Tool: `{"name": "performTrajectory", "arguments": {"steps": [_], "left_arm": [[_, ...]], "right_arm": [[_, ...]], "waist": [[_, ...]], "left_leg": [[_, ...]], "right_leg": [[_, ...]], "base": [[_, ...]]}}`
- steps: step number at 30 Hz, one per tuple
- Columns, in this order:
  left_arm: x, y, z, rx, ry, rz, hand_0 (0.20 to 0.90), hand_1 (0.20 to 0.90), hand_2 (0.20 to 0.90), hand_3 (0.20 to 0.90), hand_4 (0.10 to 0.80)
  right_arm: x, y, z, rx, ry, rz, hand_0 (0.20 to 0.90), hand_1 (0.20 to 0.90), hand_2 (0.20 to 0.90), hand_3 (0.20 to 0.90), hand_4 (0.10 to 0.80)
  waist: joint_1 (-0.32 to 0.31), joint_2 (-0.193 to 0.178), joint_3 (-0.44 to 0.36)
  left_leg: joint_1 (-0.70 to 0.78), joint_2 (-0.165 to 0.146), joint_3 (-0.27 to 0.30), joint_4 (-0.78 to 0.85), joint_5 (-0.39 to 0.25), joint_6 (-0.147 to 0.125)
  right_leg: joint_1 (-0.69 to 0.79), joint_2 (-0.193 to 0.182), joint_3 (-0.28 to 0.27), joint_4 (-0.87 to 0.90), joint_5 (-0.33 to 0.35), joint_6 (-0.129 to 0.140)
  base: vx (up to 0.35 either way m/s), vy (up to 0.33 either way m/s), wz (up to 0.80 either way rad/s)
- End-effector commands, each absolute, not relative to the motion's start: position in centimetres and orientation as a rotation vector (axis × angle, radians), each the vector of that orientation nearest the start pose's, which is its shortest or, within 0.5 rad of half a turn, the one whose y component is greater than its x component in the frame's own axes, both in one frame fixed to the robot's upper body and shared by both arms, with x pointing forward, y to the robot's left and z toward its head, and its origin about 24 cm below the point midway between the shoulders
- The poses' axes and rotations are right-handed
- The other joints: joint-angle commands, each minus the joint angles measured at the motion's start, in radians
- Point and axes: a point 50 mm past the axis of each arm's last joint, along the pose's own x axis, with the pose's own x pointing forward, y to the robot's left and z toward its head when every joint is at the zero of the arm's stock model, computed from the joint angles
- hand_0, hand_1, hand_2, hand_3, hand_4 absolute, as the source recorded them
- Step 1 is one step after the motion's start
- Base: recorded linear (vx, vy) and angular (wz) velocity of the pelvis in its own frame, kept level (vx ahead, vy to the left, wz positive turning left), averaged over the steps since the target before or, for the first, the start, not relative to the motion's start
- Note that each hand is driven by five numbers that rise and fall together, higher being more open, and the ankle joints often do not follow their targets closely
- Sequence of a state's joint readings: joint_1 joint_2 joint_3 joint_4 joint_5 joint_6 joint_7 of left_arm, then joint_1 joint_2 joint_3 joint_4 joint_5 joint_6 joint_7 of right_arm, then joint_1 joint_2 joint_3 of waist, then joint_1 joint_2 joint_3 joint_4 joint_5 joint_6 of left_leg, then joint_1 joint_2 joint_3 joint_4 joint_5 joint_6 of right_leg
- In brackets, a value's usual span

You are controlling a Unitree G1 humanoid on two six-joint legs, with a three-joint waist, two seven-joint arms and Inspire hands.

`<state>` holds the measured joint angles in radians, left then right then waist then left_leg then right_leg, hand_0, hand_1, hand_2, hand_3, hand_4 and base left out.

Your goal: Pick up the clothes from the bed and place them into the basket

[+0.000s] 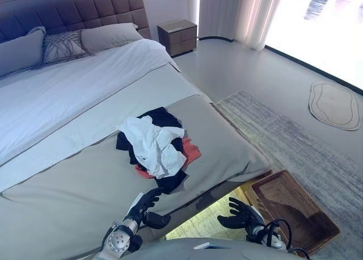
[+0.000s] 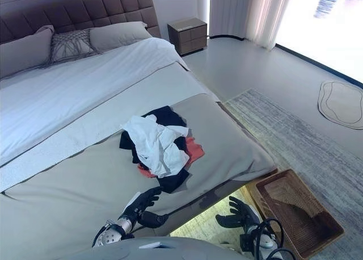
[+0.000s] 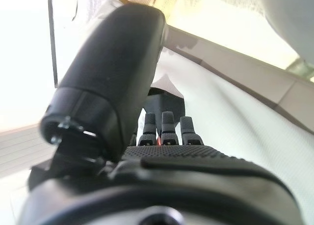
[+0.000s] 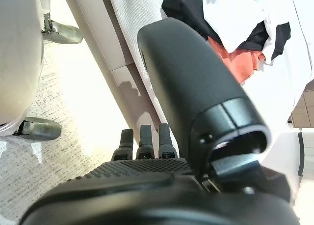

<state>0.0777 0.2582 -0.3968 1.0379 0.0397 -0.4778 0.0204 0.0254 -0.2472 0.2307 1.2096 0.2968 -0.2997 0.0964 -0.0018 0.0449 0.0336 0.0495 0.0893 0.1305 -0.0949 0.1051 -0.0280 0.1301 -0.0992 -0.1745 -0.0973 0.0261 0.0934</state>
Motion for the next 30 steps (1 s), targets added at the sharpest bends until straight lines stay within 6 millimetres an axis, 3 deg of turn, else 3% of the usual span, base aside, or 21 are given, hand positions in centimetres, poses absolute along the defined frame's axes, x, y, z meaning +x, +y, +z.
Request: {"name": "performTrajectory", "arguments": {"steps": [1,4,7,10,13,18,22,25,26,30], "left_arm": [[16.6,19.5,-11.6,0.465,0.518,-0.257,0.900,0.900,0.900,0.900,0.800],[16.8,19.7,-11.3,0.497,0.490,-0.229,0.900,0.900,0.900,0.900,0.800],[17.1,19.9,-10.7,0.667,0.395,-0.191,0.900,0.900,0.900,0.900,0.800],[17.8,20.8,-9.7,0.855,0.262,-0.120,0.900,0.900,0.900,0.900,0.800],[18.1,21.6,-9.0,0.928,0.190,-0.067,0.900,0.900,0.900,0.900,0.800],[17.9,23.0,-8.4,1.046,0.134,0.069,0.900,0.900,0.900,0.900,0.800],[18.6,24.1,-7.5,1.163,0.072,0.158,0.900,0.900,0.900,0.900,0.800],[18.9,24.5,-7.3,1.180,0.078,0.173,0.900,0.900,0.900,0.900,0.800],[19.3,24.6,-7.0,1.190,0.069,0.178,0.900,0.900,0.900,0.900,0.800],[20.2,25.5,-5.9,1.168,0.066,0.247,0.900,0.900,0.900,0.900,0.800]], "right_arm": [[15.5,-20.9,-13.6,0.005,0.776,-0.032,0.900,0.900,0.900,0.900,0.800],[15.3,-21.1,-13.7,-0.029,0.792,-0.052,0.900,0.900,0.900,0.900,0.800],[15.7,-21.7,-13.4,-0.195,0.772,-0.071,0.900,0.900,0.900,0.900,0.800],[17.2,-22.2,-12.3,-0.294,0.685,-0.111,0.900,0.900,0.900,0.900,0.800],[18.4,-22.3,-11.4,-0.321,0.623,-0.122,0.900,0.900,0.900,0.900,0.800],[19.7,-22.2,-10.1,-0.585,0.491,-0.125,0.900,0.900,0.900,0.900,0.800],[23.1,-22.1,-7.1,-0.847,0.279,-0.120,0.900,0.900,0.900,0.900,0.800],[25.0,-21.6,-5.6,-0.951,0.189,-0.086,0.900,0.900,0.900,0.900,0.800],[26.8,-21.6,-4.1,-1.007,0.138,-0.069,0.900,0.900,0.900,0.900,0.800],[30.2,-20.9,-0.9,-1.079,0.056,-0.020,0.900,0.900,0.900,0.900,0.800]], "waist": [[0.017,-0.040,0.039],[0.020,-0.039,0.039],[0.025,-0.040,0.041],[0.030,-0.042,0.045],[0.035,-0.044,0.053],[0.052,-0.048,0.056],[0.091,-0.057,0.065],[0.112,-0.062,0.070],[0.130,-0.067,0.074],[0.165,-0.075,0.088]], "left_leg": [[0.106,0.000,-0.002,0.008,-0.158,0.001],[0.104,0.000,-0.004,0.008,-0.157,0.000],[0.105,-0.001,-0.008,0.008,-0.157,0.000],[0.102,-0.001,-0.010,0.008,-0.155,-0.002],[0.098,-0.002,-0.015,0.008,-0.153,-0.001],[0.091,-0.006,-0.028,0.008,-0.152,0.000],[0.084,-0.011,-0.055,0.008,-0.152,0.001],[0.080,-0.015,-0.071,0.008,-0.151,0.001],[0.076,-0.016,-0.079,0.008,-0.148,-0.001],[0.065,-0.017,-0.095,0.022,-0.146,-0.003]], "right_leg": [[0.023,-0.027,-0.007,0.022,-0.044,-0.014],[0.024,-0.029,-0.011,0.023,-0.045,-0.014],[0.027,-0.030,-0.016,0.022,-0.044,-0.014],[0.024,-0.031,-0.016,0.024,-0.043,-0.013],[0.021,-0.030,-0.016,0.026,-0.044,-0.016],[0.019,-0.032,-0.023,0.029,-0.045,-0.016],[0.023,-0.034,-0.039,0.036,-0.052,-0.023],[0.024,-0.037,-0.049,0.041,-0.056,-0.026],[0.024,-0.039,-0.061,0.046,-0.058,-0.028],[0.021,-0.048,-0.084,0.072,-0.070,-0.034]], "base": [[0.000,0.000,0.00],[0.000,0.000,0.00],[0.000,0.000,0.00],[0.000,0.000,0.00],[-0.011,-0.004,0.01],[-0.001,-0.001,0.01],[-0.008,-0.021,0.14],[-0.007,-0.021,0.14],[-0.011,-0.029,0.22],[-0.013,-0.013,0.23]]}}
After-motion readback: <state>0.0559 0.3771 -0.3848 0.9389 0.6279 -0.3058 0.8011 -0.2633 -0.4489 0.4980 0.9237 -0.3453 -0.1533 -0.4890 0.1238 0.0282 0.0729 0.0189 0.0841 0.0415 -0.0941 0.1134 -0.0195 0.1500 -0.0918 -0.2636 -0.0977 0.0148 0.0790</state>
